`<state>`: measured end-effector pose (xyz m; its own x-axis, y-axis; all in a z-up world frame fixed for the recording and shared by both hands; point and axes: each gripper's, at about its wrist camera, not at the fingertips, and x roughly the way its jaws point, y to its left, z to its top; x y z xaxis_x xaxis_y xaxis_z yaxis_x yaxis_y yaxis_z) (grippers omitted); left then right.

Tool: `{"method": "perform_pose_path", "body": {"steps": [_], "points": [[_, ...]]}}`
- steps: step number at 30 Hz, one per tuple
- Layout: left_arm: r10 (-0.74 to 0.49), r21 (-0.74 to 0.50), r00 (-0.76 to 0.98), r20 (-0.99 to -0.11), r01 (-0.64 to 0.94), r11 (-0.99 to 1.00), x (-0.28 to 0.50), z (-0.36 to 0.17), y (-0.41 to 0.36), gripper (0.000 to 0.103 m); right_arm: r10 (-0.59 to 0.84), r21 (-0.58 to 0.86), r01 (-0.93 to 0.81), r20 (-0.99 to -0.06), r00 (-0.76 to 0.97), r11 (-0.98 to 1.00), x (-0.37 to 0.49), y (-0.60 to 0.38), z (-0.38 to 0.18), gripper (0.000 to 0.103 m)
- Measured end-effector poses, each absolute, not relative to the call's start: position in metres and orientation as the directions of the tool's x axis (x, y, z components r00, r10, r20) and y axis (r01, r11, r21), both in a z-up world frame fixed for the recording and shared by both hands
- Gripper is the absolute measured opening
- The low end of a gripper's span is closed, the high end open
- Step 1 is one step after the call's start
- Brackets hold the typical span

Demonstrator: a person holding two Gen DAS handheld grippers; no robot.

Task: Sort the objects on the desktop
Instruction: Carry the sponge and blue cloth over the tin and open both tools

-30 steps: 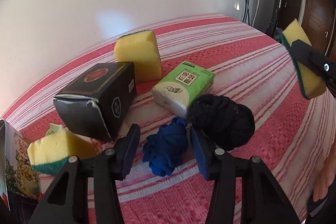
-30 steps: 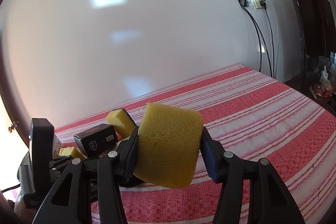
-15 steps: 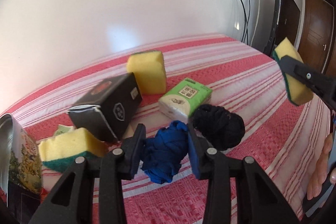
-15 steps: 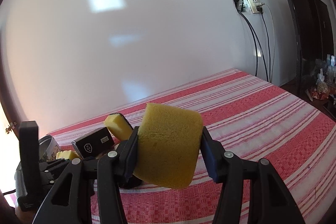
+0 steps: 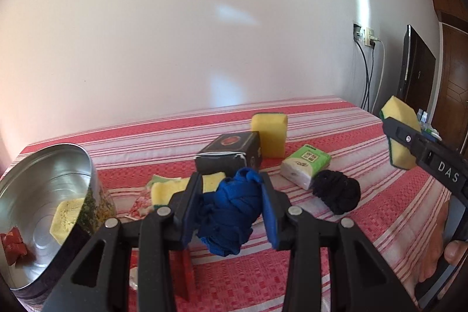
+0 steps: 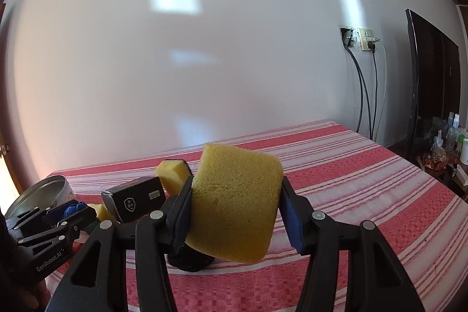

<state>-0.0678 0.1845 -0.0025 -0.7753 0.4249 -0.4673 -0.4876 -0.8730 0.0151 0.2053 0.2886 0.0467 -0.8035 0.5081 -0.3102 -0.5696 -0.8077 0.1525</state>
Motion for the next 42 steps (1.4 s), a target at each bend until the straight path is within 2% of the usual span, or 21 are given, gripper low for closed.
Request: {"method": "perform_pose_path", "body": {"steps": [24, 31, 42], "points": [[0.363, -0.108, -0.864, -0.349, -0.348, -0.931, -0.056, 0.017, 0.051, 0.038, 0.341, 0.051, -0.38, -0.343, -0.875, -0.924, 0.124, 0.161, 0.052, 0.057], [0.288, -0.127, -0.905, -0.312, -0.261, -0.957, -0.061, 0.025, 0.004, 0.038, 0.267, -0.001, -0.282, -0.32, -0.909, -0.959, 0.096, 0.108, 0.066, 0.057], [0.172, -0.181, -0.932, -0.318, -0.118, -0.976, -0.085, 0.015, -0.055, 0.038, 0.227, -0.077, -0.213, -0.308, -0.924, -0.974, 0.054, 0.049, 0.078, 0.057]]}}
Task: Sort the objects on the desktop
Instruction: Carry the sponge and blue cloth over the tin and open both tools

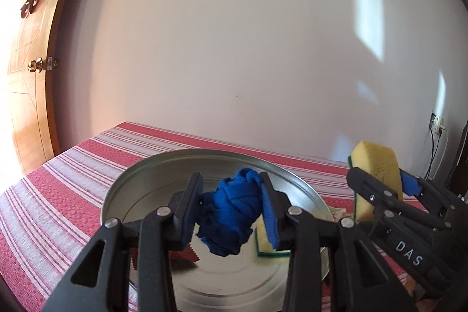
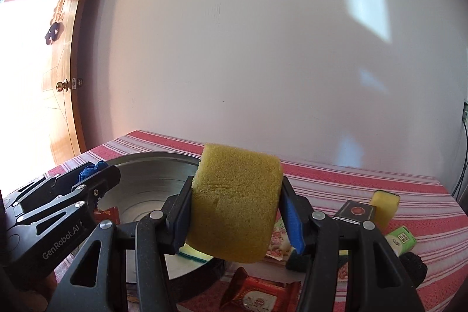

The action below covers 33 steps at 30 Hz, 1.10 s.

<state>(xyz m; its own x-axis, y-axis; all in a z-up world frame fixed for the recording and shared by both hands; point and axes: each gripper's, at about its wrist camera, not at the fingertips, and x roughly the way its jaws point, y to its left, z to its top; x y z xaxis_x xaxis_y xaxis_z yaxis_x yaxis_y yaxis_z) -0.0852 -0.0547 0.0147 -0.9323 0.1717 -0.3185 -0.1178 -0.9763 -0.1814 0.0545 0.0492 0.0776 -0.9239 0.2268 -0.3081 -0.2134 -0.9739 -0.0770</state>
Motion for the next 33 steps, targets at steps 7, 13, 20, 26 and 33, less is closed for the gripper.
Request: {"method": "perform_pose_path", "body": {"steps": [7, 13, 20, 26, 33], "points": [[0.137, -0.183, -0.935, -0.327, -0.079, -0.98, -0.095, 0.01, -0.068, 0.038, 0.236, -0.092, -0.218, -0.332, -0.913, -0.972, 0.03, 0.034, 0.074, 0.057], [0.073, -0.154, -0.948, -0.311, -0.025, -0.988, -0.102, 0.008, -0.068, 0.038, 0.241, -0.104, -0.219, -0.338, -0.91, -0.97, 0.006, 0.026, 0.073, 0.057], [0.02, -0.141, -0.952, -0.306, 0.025, -0.99, -0.104, 0.003, -0.069, 0.038, 0.229, -0.092, -0.21, -0.356, -0.906, -0.973, -0.011, 0.024, 0.062, 0.057], [-0.005, -0.103, -0.94, -0.34, 0.042, -0.994, -0.112, 0.002, -0.066, 0.04, 0.174, -0.05, -0.167, -0.331, -0.927, -0.985, -0.012, 0.028, 0.053, 0.067], [-0.139, -0.089, -0.942, -0.307, 0.174, -0.981, -0.104, 0.003, -0.073, 0.099, 0.224, -0.066, -0.214, -0.289, -0.931, -0.974, -0.001, 0.034, 0.051, 0.076]]}}
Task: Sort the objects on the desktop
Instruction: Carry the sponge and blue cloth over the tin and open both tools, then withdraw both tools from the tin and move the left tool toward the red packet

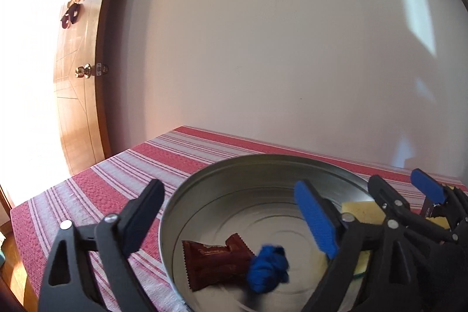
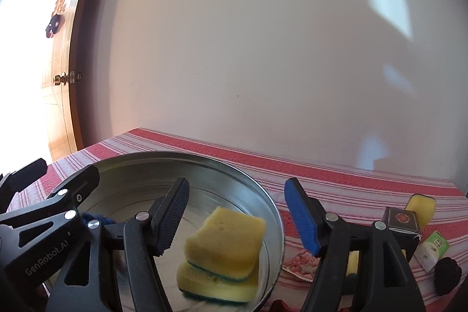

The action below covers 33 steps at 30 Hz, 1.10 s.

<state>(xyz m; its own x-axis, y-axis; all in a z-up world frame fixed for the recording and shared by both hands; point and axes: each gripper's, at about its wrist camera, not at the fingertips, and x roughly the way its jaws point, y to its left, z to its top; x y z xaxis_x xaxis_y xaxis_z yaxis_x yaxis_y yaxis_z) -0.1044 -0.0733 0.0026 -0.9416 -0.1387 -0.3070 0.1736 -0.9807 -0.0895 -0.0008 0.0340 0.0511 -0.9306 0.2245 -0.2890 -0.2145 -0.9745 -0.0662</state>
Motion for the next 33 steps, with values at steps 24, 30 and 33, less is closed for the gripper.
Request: {"method": "perform_pose_path", "body": {"steps": [24, 30, 33], "points": [[-0.232, -0.096, -0.934, -0.271, 0.266, -0.959, -0.082, 0.003, -0.076, 0.102, 0.477, 0.163, -0.489, -0.111, -0.872, -0.857, 0.08, 0.115, 0.067, 0.103], [-0.172, -0.02, -0.945, -0.276, 0.185, -0.983, -0.078, 0.004, -0.045, 0.102, 0.51, 0.101, -0.527, -0.155, -0.846, -0.844, 0.089, 0.124, 0.066, 0.103], [-0.148, -0.024, -0.95, -0.276, 0.161, -0.987, -0.074, 0.005, -0.038, 0.102, 0.529, 0.072, -0.548, -0.185, -0.828, -0.833, 0.098, 0.135, 0.064, 0.103]]}}
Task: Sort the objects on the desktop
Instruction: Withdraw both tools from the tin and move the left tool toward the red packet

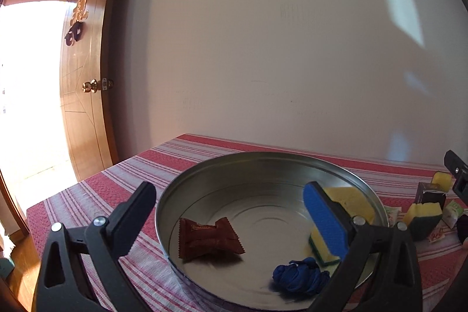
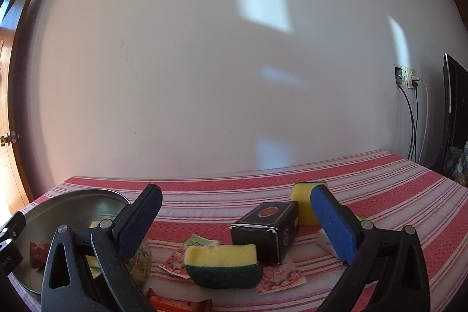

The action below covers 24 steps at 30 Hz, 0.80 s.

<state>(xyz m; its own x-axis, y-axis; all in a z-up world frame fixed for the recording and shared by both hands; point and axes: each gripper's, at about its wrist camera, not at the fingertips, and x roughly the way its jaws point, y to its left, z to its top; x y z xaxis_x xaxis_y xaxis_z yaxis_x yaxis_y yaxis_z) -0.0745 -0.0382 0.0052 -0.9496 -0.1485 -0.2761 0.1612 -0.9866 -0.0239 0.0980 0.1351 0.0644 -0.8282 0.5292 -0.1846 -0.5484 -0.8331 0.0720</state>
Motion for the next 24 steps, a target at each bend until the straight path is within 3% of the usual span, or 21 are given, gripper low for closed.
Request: {"method": "perform_pose_path", "body": {"steps": [15, 24], "points": [[0.038, 0.017, -0.958, -0.285, -0.044, -0.999, -0.066, 0.004, 0.008, 0.102, 0.566, -0.013, -0.576, -0.206, -0.798, -0.817, 0.115, 0.156, 0.06, 0.103], [0.078, 0.081, -0.954, -0.288, -0.106, -0.991, -0.061, 0.003, 0.027, 0.102, 0.585, -0.01, -0.601, -0.242, -0.774, -0.799, 0.12, 0.171, 0.058, 0.102]]}}
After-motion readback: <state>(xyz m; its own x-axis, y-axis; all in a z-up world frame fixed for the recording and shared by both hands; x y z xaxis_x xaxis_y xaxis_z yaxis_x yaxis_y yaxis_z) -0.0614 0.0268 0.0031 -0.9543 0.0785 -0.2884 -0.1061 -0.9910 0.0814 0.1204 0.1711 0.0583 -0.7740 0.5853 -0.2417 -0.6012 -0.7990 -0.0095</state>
